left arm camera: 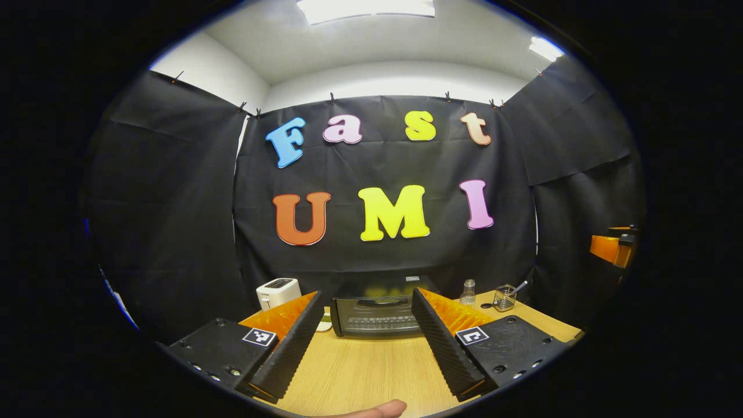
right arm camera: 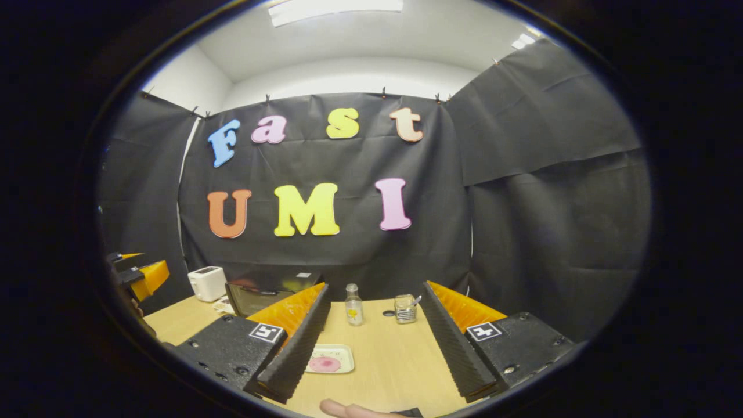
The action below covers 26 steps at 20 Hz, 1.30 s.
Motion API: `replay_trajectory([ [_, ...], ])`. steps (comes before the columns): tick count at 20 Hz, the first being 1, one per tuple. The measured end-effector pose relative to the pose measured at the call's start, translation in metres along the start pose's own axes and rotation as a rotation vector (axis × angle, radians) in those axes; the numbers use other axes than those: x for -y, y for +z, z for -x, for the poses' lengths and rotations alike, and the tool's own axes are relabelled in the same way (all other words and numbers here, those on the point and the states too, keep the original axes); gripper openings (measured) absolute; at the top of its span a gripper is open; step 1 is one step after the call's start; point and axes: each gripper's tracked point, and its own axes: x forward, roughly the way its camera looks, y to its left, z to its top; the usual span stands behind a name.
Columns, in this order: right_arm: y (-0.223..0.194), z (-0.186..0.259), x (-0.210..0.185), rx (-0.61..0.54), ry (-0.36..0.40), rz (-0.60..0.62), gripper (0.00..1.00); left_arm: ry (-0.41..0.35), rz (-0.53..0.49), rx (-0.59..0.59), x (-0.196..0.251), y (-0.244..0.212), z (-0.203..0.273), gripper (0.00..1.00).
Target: Open the electric oven with the left hand, put the food in, and close the electric oven.
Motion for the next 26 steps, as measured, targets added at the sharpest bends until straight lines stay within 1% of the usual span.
replay_trajectory([
  [5, -0.003, -0.004, 0.003, 0.004, -0.001, -0.014, 0.96, -0.029, -0.005, -0.007, 0.005, -0.006, -0.013, 0.96],
  [8, -0.006, -0.011, 0.005, 0.004, -0.001, -0.028, 0.96, -0.083, 0.068, -0.02, 0.016, -0.013, -0.031, 0.96],
  [9, -0.008, -0.013, 0.005, 0.002, -0.002, -0.029, 0.96, -0.09, 0.089, -0.03, 0.016, -0.017, -0.04, 0.96],
  [12, -0.015, -0.021, 0.005, -0.01, -0.001, -0.025, 0.96, -0.066, 0.073, -0.063, 0.008, -0.029, -0.076, 0.96],
  [14, -0.018, -0.026, 0.006, -0.014, 0.0, -0.024, 0.96, -0.051, 0.097, -0.099, 0.008, -0.043, -0.106, 0.96],
  [16, -0.02, -0.033, 0.007, -0.015, 0.007, -0.024, 0.96, -0.072, 0.119, -0.143, 0.016, -0.056, -0.137, 0.96],
  [17, -0.022, -0.035, 0.008, -0.016, 0.009, -0.029, 0.96, -0.069, 0.122, -0.158, 0.017, -0.062, -0.151, 0.95],
  [20, -0.023, -0.044, 0.013, -0.011, 0.01, -0.018, 0.96, -0.014, 0.087, -0.203, 0.009, -0.088, -0.198, 0.96],
  [26, -0.016, -0.046, 0.024, 0.016, -0.029, 0.023, 0.95, -0.054, 0.045, -0.343, 0.03, -0.15, -0.268, 0.96],
])
